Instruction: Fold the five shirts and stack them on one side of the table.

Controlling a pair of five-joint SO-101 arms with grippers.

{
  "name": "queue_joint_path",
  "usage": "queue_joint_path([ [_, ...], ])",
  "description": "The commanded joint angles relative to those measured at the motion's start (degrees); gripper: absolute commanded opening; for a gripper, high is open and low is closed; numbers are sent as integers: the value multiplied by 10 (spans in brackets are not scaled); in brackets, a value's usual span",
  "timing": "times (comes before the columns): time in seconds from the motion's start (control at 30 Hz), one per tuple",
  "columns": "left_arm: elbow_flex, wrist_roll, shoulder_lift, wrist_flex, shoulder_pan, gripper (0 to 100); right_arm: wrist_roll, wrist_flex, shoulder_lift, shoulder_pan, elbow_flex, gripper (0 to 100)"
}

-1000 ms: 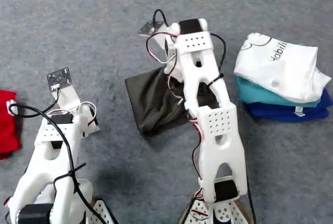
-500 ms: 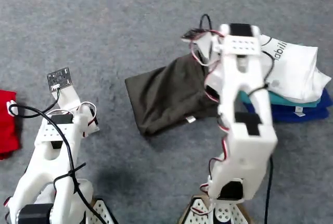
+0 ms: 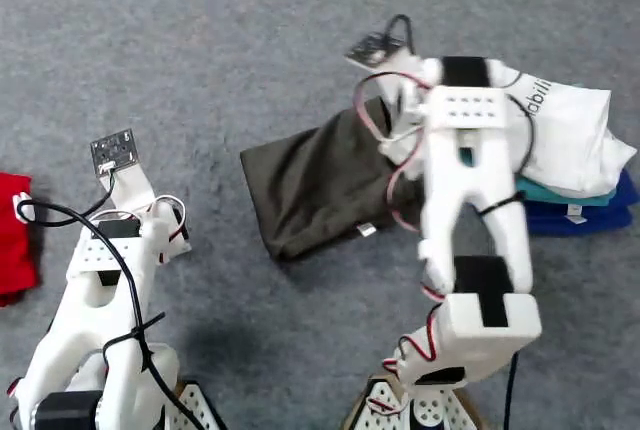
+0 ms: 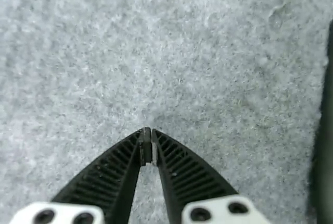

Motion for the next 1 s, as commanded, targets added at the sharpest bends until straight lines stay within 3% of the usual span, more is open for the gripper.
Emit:
queue_joint_path([
  [0.0, -2, -3, -12, -3, -1, 20, -33, -34, -19, -43, 2, 2],
  [0.3, -2, -3, -12, -2, -5, 20, -29, -8, 111, 15, 56, 2],
  [0.67, -11, -3, -12, 1, 2, 20, -6, -10, 111, 61, 102, 2],
  [0.87, -213, 5, -11, 153, 59, 20, -8, 75, 2, 58, -3, 2],
  [0.97, -307, 44, 10, 158, 113, 20, -9, 43, -30, 57, -79, 2],
])
